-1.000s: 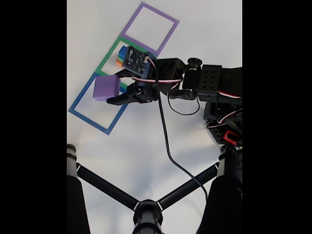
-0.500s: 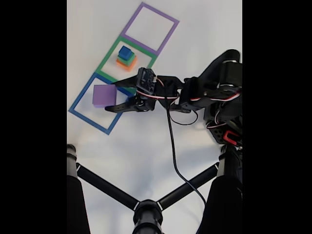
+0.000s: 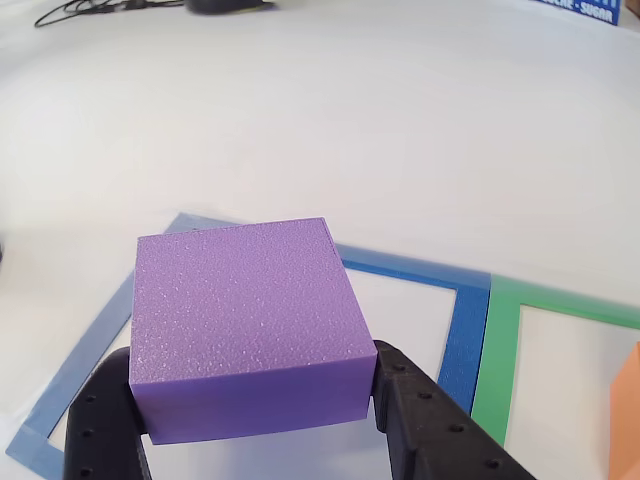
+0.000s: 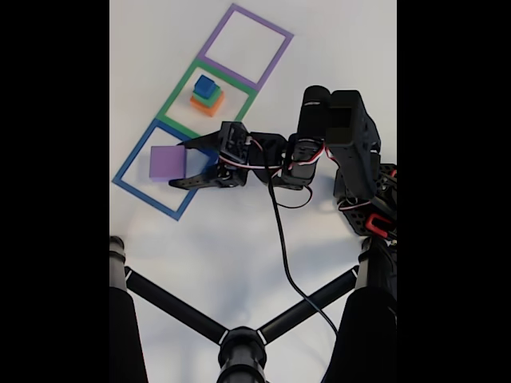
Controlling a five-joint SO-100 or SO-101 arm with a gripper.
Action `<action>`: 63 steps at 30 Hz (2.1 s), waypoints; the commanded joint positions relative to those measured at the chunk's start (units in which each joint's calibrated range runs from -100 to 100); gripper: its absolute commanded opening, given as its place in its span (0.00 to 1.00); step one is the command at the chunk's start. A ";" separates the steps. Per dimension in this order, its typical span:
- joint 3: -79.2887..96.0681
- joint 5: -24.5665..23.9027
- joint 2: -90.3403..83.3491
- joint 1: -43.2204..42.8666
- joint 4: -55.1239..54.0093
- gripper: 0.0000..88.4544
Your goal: Tower of hanoi
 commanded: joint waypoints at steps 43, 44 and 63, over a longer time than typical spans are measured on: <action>-9.31 0.00 11.39 1.27 -8.00 0.44; -8.68 0.00 9.87 1.35 -7.19 0.45; -7.77 -5.51 -46.70 6.99 57.89 0.17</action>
